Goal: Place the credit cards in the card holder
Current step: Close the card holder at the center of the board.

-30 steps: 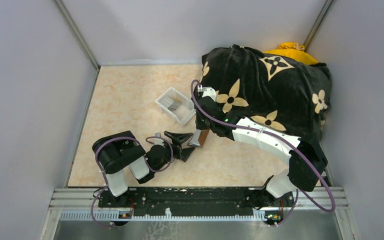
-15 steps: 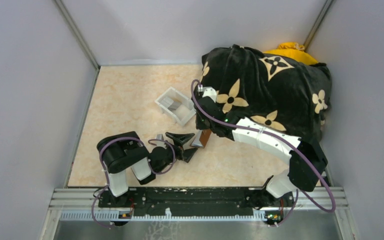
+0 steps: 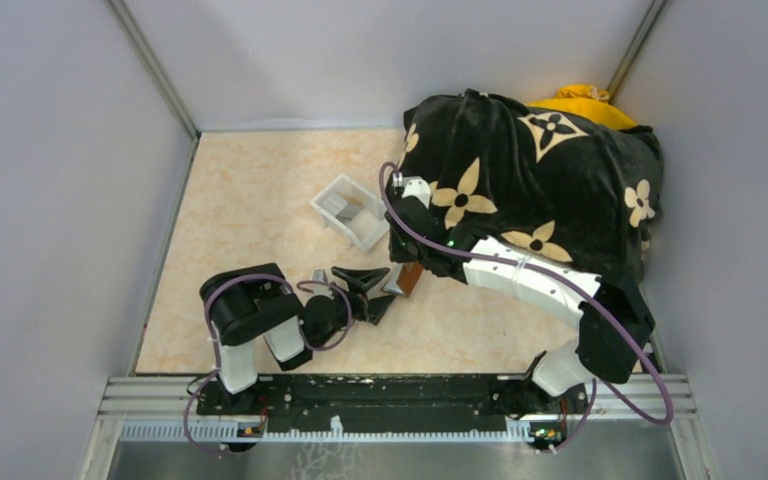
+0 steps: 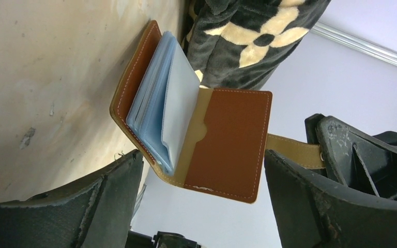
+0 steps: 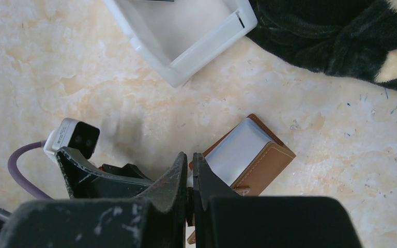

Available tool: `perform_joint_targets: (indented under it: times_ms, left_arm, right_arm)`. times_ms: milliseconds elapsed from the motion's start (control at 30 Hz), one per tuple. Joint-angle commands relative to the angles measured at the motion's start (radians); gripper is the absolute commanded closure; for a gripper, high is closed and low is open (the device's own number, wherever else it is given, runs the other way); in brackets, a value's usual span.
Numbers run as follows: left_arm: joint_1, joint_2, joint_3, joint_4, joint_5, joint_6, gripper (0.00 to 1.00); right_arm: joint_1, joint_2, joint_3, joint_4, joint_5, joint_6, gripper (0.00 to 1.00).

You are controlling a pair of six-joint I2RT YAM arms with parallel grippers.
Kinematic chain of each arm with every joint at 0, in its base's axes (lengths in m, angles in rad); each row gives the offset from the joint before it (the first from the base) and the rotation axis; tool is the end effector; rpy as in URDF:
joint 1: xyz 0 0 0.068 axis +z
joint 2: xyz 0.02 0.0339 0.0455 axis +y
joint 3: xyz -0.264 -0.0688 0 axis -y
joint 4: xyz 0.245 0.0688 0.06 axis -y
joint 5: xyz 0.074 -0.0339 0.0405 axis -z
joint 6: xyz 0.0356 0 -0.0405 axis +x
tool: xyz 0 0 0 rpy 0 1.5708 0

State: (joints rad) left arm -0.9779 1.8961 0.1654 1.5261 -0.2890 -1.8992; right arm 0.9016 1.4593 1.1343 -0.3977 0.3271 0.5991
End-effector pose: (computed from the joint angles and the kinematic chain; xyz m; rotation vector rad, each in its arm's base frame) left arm 0.1372 -0.1855 0.0903 -1.1858 1.8157 -1.6959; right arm 0.2092 0.2460 0.2832 -0.1754 2.2765 0.4261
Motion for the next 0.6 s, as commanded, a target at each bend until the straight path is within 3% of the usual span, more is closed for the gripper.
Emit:
perform_joint_targets:
  times_ms: [0, 333, 567]
  left_arm:
    - [-0.008, 0.171, -0.057, -0.063, 0.002, -0.096, 0.09]
    - [-0.007, 0.296, -0.075, 0.147, 0.025, -0.043, 0.44]
    - [-0.007, 0.368, -0.073, 0.229, 0.035, -0.041, 0.56]
  right_arm:
    - [0.034, -0.048, 0.038, 0.007, 0.001, 0.015, 1.00]
    - [0.041, 0.025, 0.085, -0.018, 0.005, 0.006, 1.00]
    - [0.040, 0.055, 0.086, -0.001, -0.006, 0.007, 1.00]
